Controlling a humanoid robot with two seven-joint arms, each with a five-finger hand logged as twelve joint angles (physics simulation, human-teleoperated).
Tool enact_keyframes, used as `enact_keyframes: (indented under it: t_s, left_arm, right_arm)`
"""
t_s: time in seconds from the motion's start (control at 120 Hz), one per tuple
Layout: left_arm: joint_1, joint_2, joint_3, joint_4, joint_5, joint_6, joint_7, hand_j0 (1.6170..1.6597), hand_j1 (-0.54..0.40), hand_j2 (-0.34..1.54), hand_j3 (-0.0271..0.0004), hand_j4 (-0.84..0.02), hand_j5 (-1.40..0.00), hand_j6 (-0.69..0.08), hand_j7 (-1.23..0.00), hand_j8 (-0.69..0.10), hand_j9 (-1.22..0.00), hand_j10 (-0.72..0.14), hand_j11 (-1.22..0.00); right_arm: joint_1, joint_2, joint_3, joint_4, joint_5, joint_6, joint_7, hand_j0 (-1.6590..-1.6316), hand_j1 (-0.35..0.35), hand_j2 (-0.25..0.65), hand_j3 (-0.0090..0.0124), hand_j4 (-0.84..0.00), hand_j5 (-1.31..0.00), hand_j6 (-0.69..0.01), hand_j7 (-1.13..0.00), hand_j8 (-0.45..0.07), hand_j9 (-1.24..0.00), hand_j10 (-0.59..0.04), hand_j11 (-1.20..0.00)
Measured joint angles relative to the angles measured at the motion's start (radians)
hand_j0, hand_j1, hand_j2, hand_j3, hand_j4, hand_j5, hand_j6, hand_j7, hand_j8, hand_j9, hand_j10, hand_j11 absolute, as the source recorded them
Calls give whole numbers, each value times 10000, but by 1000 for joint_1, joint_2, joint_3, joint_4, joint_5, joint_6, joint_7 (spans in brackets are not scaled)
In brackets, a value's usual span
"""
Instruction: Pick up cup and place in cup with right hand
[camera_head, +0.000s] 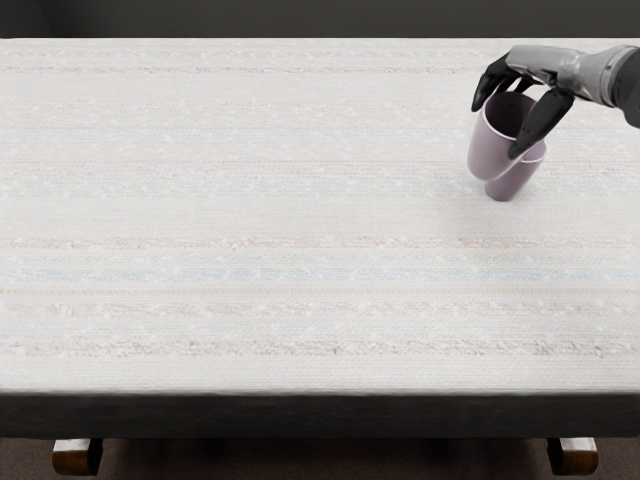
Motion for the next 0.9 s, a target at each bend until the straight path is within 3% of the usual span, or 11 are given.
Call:
enact_keyframes:
  t_s: [0.175, 0.267, 0.492, 0.583, 0.65, 0.75, 0.817, 0.858, 0.883, 0.892, 0.9]
  left_arm:
    - [0, 0, 0, 0, 0, 0, 0, 16581, 3491, 0, 0, -2, 0, -2, 0, -2, 0, -1, 0]
    - [0, 0, 0, 0, 0, 0, 0, 16581, 3490, 0, 0, -2, 0, -2, 0, -2, 0, -1, 0]
    - [0, 0, 0, 0, 0, 0, 0, 16581, 3490, 0, 0, -2, -1, -2, 0, -2, 0, -1, 0]
    - [0, 0, 0, 0, 0, 0, 0, 16581, 3490, 0, 0, -1, -1, -2, 0, -1, 0, 0, 0]
    - [0, 0, 0, 0, 0, 0, 0, 16581, 3490, 0, 0, -2, -1, -2, 0, -2, 0, -1, 0]
    - [0, 0, 0, 0, 0, 0, 0, 16581, 3491, 0, 0, -2, -1, -2, 0, -2, 0, -1, 0]
    - [0, 0, 0, 0, 0, 0, 0, 16581, 3491, 0, 0, -2, 0, -2, 0, -2, 0, -1, 0]
    - [0, 0, 0, 0, 0, 0, 0, 16581, 3490, 0, 0, -1, -1, -2, 0, -2, 0, -1, 0]
    - [0, 0, 0, 0, 0, 0, 0, 16581, 3490, 0, 0, -1, -1, -2, -1, -2, 0, -1, 0]
    - [0, 0, 0, 0, 0, 0, 0, 16581, 3490, 0, 0, -2, -1, -2, -1, -2, 0, -1, 0]
    - [0, 0, 0, 0, 0, 0, 0, 16581, 3490, 0, 0, -2, -1, -2, -1, -2, 0, -1, 0]
  right_arm:
    - [-21, -12, 1, -33, -1, -5, 1, -16504, 586, 579, -4, -5819, -9140, -3735, -8278, -2021, -8867, -2571, -8713]
    - [-26, -14, 2, -59, -3, -7, 0, -16506, 591, 559, 4, -5794, -9174, -3674, -8274, -1963, -8882, -2512, -8706]
    - [-31, -4, 1, -130, -5, -9, 0, -16507, 600, 582, 3, -5792, -9147, -3687, -8261, -1983, -8851, -2542, -8724]
    - [-32, 20, 2, -167, -6, -10, 0, -16514, 657, 679, 16, -5797, -9125, -3628, -8254, -1949, -8820, -2569, -8798]
    - [-32, 43, 2, -195, -6, -10, 1, -16514, 652, 661, -1, -5788, -9129, -3684, -8250, -1980, -8829, -2476, -8813]
    - [-32, 66, 3, -226, -7, -11, 0, -16507, 513, 600, -7, -5826, -9057, -3865, -8244, -2110, -8763, -2588, -8686]
    - [-31, 86, 4, -255, -9, -11, 1, -16514, 703, 1061, 6, -5886, -8948, -3975, -8235, -2242, -8712, -2605, -8635]
    - [-31, 99, 5, -273, -9, -10, 2, -16510, 769, 949, 7, -5778, -9110, -3852, -8231, -1990, -8764, -2605, -8723]
    - [-31, 105, 6, -282, -8, -10, 3, -16511, 953, 912, 22, -5717, -9192, -3677, -8227, -1869, -8867, -2395, -8844]
    - [-31, 106, 6, -285, -8, -10, 3, -16510, 963, 1018, 1, -5715, -9190, -3654, -8226, -1775, -8873, -2305, -8850]
    - [-31, 108, 6, -288, -8, -10, 3, -16509, 1009, 1102, 0, -5709, -9196, -3615, -8224, -1702, -8877, -2337, -8860]
